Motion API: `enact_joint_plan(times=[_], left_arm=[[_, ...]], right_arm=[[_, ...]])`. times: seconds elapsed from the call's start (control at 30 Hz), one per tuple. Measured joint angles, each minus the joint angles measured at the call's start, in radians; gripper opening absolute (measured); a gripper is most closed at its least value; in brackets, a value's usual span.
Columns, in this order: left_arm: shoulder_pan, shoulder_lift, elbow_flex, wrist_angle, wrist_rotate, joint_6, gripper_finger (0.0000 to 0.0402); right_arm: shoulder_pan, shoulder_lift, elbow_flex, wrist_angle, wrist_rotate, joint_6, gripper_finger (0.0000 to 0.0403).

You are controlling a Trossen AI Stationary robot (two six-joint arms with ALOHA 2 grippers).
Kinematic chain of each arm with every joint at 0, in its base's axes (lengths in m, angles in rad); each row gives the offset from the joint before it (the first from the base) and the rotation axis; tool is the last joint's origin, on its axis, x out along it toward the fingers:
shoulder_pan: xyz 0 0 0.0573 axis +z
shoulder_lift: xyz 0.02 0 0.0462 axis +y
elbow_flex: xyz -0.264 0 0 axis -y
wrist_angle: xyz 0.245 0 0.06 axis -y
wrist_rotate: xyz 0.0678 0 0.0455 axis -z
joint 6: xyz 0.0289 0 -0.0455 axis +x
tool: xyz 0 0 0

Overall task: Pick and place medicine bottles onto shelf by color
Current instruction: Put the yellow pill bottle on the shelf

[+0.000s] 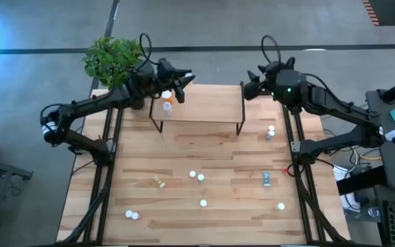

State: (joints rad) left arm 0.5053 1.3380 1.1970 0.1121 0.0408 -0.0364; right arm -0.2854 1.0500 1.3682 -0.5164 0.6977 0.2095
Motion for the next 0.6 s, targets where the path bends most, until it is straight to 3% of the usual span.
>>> enact_joint_plan(times=[0.2,0.33,0.5,0.6], left_arm=[[0.044,0.003,-0.01,-0.004,0.057,0.123,0.0095],[0.052,0.002,-0.003,-0.001,0.067,0.13,0.0095],[0.052,0.002,0.002,-0.002,0.073,0.129,0.0095],[0.052,0.004,0.014,-0.003,0.056,0.122,0.0095]], right_arm=[[-0.058,0.016,0.0,0.069,0.009,0.019,0.0201],[-0.068,0.035,0.0,0.048,0.009,0.087,0.0201],[-0.066,0.058,0.0,0.047,0.004,0.057,0.0201],[-0.067,0.047,0.004,0.016,-0.073,0.061,0.0201]])
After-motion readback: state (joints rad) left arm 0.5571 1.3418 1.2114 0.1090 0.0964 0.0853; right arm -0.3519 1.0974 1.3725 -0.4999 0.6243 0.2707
